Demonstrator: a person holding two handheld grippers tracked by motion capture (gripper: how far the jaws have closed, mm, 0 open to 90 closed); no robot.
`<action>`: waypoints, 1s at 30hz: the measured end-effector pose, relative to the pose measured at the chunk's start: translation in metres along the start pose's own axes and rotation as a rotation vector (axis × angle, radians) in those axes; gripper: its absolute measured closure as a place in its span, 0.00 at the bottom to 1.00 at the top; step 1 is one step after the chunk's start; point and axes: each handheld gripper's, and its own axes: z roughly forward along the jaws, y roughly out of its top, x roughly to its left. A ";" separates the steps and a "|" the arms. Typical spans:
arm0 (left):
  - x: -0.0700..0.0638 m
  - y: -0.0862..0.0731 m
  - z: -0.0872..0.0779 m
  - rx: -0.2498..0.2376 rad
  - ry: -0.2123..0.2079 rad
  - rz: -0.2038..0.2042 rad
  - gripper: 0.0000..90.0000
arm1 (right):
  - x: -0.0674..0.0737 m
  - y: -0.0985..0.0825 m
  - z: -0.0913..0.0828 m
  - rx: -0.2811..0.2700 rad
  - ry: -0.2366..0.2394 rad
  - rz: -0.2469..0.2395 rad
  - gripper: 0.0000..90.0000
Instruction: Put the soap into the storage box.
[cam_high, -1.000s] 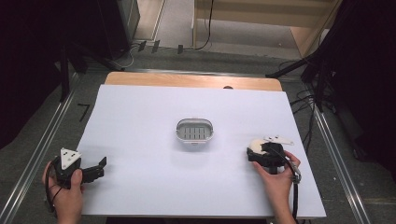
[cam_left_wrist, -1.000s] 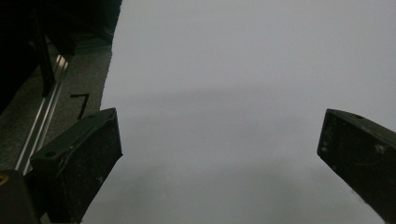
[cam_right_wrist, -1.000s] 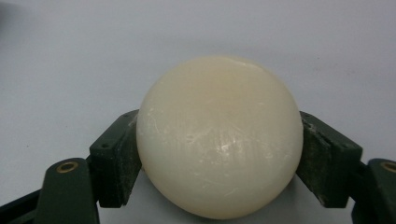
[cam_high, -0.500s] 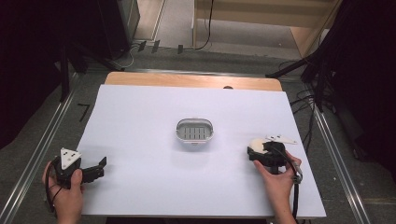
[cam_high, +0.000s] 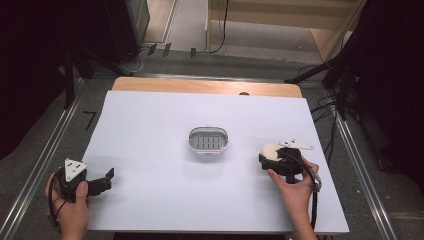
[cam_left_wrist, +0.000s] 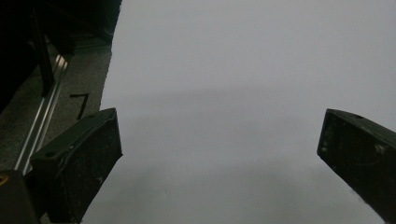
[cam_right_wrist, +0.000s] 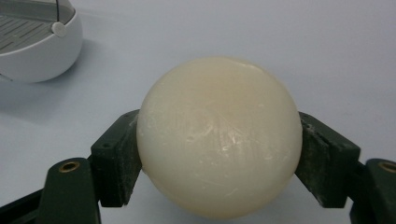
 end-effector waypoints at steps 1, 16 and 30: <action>0.000 0.000 0.000 0.000 -0.001 0.000 0.00 | 0.001 0.001 0.000 -0.001 0.004 -0.002 0.28; 0.000 0.000 0.000 0.003 -0.003 -0.001 0.00 | 0.014 0.016 0.000 -0.014 0.028 -0.015 0.28; 0.000 0.000 0.000 0.003 -0.002 -0.002 0.00 | 0.031 0.029 0.003 -0.017 0.051 -0.035 0.28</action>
